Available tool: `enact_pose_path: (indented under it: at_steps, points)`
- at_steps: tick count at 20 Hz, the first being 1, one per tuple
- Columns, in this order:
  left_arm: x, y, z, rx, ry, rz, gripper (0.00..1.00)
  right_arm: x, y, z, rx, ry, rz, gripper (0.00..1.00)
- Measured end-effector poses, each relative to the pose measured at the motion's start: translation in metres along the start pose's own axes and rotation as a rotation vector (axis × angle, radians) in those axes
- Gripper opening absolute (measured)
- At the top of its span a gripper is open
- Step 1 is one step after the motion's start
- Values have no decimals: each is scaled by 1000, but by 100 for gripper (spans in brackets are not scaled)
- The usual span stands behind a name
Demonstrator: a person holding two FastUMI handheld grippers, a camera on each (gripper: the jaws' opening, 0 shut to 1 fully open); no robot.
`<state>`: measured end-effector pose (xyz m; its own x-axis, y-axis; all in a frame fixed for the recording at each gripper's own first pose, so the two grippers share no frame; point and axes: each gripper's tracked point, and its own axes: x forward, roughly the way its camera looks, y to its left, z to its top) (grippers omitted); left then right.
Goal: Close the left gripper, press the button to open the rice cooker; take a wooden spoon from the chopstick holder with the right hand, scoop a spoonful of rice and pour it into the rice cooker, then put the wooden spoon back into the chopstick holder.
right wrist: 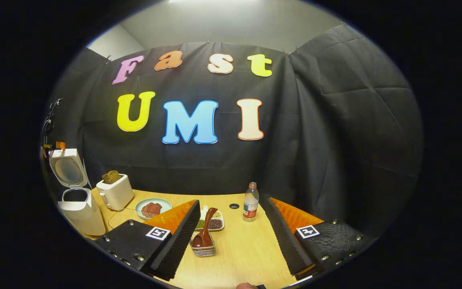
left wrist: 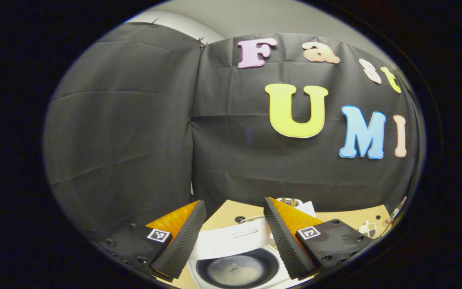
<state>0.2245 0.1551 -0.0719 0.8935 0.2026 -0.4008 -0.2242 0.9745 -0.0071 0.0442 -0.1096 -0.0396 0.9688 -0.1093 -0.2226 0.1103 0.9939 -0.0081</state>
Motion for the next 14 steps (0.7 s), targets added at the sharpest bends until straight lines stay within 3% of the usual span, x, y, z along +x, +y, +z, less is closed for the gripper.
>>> enact_pose_path:
  at_steps: [7, 14]
  points:
    - [-43, -19, -55, -16, 50, -40, 98, 8, 13, -1, -12, -1, 46, 99]
    - [-57, -34, -138, -29, 187, -93, 99, 11, 18, -5, -29, 12, 68, 99]
